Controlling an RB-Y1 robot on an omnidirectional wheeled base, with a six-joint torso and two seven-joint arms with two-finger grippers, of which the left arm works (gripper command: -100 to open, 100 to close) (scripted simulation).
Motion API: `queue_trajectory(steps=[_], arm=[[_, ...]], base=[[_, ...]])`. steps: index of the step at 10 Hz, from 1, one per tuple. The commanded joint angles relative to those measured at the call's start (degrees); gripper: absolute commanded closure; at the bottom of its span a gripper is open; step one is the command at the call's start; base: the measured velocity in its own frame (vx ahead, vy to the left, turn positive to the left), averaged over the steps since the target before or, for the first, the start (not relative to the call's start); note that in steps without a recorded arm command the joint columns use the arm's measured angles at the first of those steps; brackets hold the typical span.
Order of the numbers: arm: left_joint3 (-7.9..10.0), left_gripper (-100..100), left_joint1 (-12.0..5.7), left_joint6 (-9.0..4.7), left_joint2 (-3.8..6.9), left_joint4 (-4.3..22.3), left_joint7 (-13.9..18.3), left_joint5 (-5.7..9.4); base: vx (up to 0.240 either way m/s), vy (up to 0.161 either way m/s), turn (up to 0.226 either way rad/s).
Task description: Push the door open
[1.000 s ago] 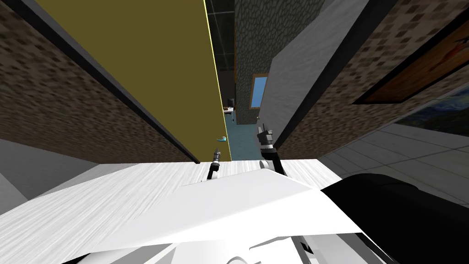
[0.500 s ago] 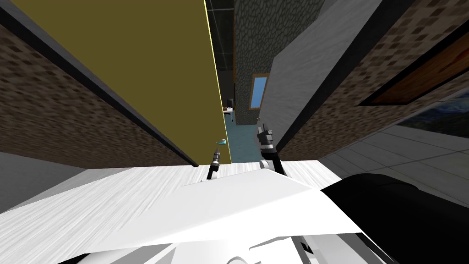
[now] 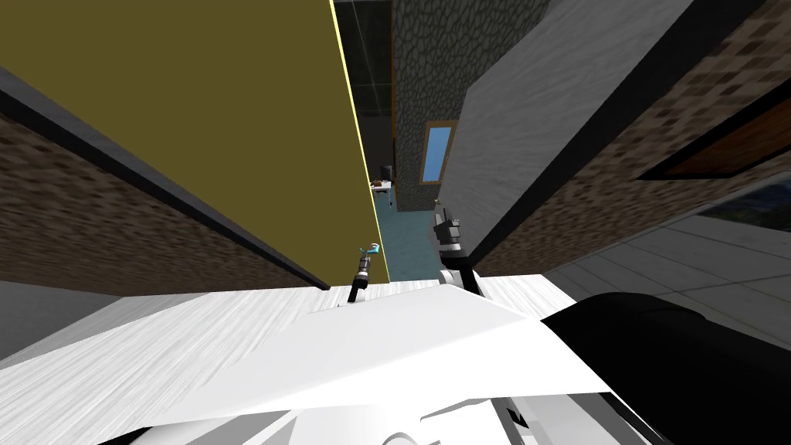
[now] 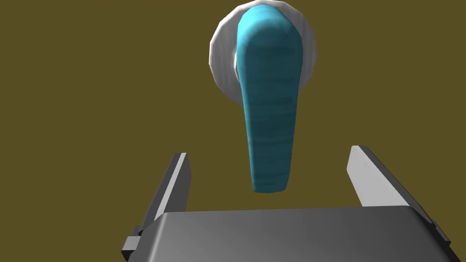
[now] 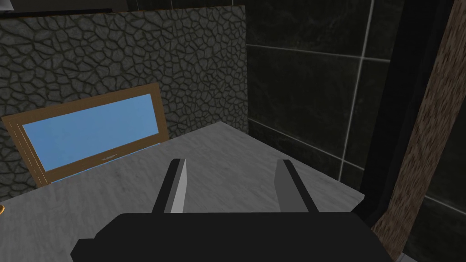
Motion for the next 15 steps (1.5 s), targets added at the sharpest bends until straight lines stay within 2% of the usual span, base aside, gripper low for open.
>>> queue_trajectory(steps=[1,2,3,4,9,10,11,15], arm=[[0.2,-100,-0.09,-0.05,-0.65,0.2,0.0,0.09],[0.28,-100,-0.12,-0.05,-1.13,0.3,0.0,0.12],[0.23,-100,-0.1,-0.11,-0.9,0.3,0.0,0.1],[0.23,100,-0.1,-0.11,-0.9,0.3,0.0,0.1],[0.23,100,-0.1,-0.11,-0.9,0.3,0.0,0.1],[1.12,100,-0.34,-0.1,-0.04,0.3,-0.3,0.51],[1.52,100,-0.34,-0.13,0.27,0.3,-0.4,0.7],[1.52,100,-0.34,-0.13,0.27,0.3,-0.4,0.7]], base=[[0.184,-0.048,-0.027],[0.186,-0.022,-0.017],[0.079,-0.009,-0.001],[-0.011,-0.001,0.004],[-0.008,0.002,-0.004],[0.122,-0.059,0.026],[0.179,-0.074,0.05],[0.047,-0.018,0.001]])
